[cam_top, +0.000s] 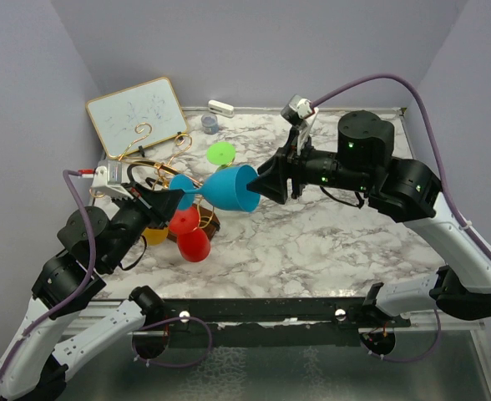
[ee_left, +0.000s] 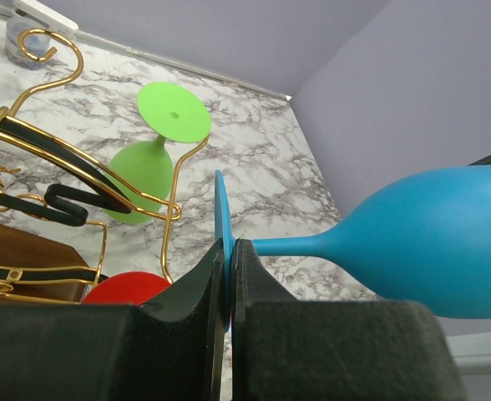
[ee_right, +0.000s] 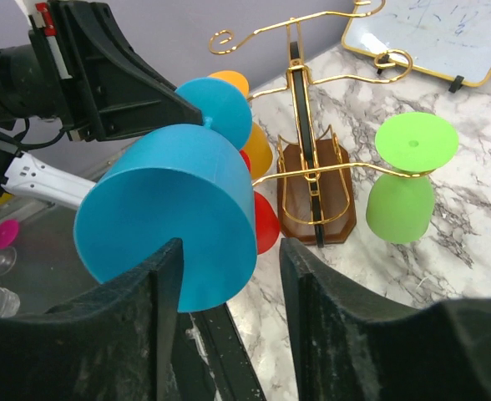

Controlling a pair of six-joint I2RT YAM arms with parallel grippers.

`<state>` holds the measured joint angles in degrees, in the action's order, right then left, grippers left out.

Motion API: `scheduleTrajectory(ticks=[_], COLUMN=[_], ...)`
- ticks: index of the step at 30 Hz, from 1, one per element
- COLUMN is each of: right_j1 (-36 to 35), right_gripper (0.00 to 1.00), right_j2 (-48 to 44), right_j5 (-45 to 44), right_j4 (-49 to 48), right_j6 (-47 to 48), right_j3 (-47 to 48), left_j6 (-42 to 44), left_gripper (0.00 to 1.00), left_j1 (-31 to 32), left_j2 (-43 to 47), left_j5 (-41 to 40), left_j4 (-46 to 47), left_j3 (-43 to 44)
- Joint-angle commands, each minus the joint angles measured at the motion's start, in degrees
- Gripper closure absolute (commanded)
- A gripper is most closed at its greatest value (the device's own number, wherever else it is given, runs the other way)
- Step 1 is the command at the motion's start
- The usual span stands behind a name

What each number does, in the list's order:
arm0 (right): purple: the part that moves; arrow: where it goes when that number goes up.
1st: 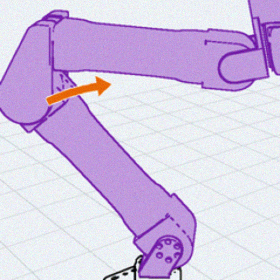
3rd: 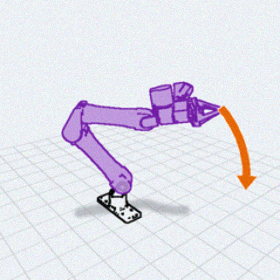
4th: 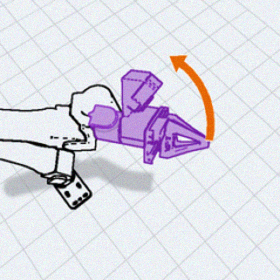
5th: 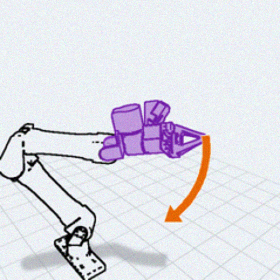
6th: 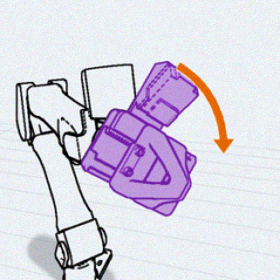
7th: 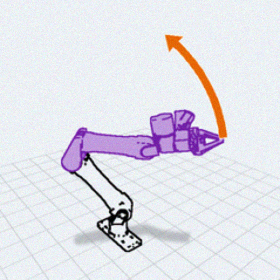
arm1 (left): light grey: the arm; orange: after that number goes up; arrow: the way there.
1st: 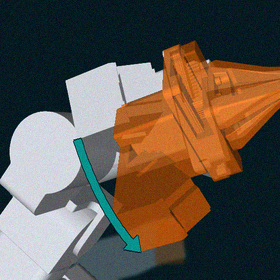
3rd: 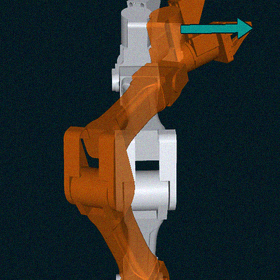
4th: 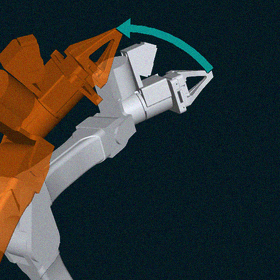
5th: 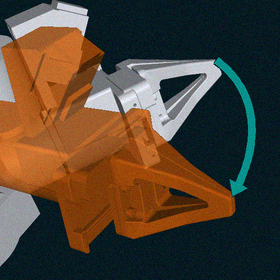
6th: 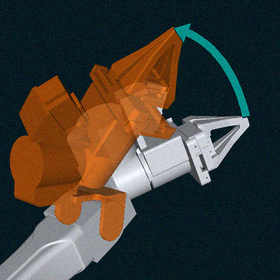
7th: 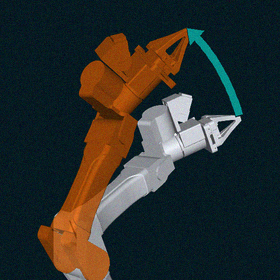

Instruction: Take the wine glass off the wine glass rack

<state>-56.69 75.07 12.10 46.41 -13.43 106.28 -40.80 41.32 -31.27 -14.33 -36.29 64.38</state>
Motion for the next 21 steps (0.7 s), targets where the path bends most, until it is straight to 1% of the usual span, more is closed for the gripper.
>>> scheduleTrajectory(ticks=[1,2,3,5,6,9,10,11,13,14,15,19,21], right_j1=[-0.44,-0.41,-0.42,-0.44,-0.44,-0.44,-0.40,-0.40,-0.43,-0.44,-0.41,-0.44,-0.43], right_gripper=[0.56,0.61,0.71,0.94,0.98,0.98,0.98,0.98,0.98,0.98,0.98,0.98,0.98], right_j2=[1.54,1.84,1.89,1.79,1.56,0.61,0.27,-0.13,-1.00,-1.44,-2.01,-4.84,-6.24], right_j5=[1.30,1.51,1.79,1.69,1.00,-2.07,-3.38,-5.03,-8.37,-10.05,-11.66,-20.60,-27.42], right_j4=[-1.23,-1.41,-1.86,-2.76,-3.17,-3.86,-3.87,-3.87,-3.96,-4.04,-4.17,-5.01,-5.01], right_j6=[0.06,0.10,0.15,-0.07,-0.32,-0.60,-0.63,-0.74,-0.87,-0.91,-0.97,-1.38,-1.27], right_j3=[-0.75,-0.92,-1.20,-1.95,-2.29,-3.22,-3.43,-3.51,-3.53,-3.49,-3.44,-3.27,-3.04], left_j6=[-0.15,-0.25,-0.24,-0.15,-0.06,-0.05,-0.09,-0.08,0.01,0.01,0.10,-0.09,-0.39], left_gripper=[1.00,1.00,1.00,1.00,1.00,1.00,0.92,0.81,0.64,0.57,0.52,0.43,0.42], left_j1=[-0.01,-0.01,-0.01,-0.01,-0.03,-0.01,-0.01,-0.01,-0.01,-0.08,-0.02,-0.06,-0.01], left_j2=[-0.53,-0.55,-0.60,-0.79,-0.89,-1.23,-1.32,-1.48,-1.80,-1.96,-2.15,-2.63,-2.25], left_j5=[2.00,2.02,2.10,2.11,2.11,1.70,1.18,0.51,-0.93,-1.94,-2.87,-7.86,-9.91], left_j4=[2.99,3.01,3.13,3.12,3.01,2.47,2.06,1.60,0.53,-0.12,-0.95,-4.37,-5.44], left_j3=[0.53,0.52,0.54,0.52,0.49,0.35,0.30,0.26,0.19,0.14,0.21,0.64,0.48])
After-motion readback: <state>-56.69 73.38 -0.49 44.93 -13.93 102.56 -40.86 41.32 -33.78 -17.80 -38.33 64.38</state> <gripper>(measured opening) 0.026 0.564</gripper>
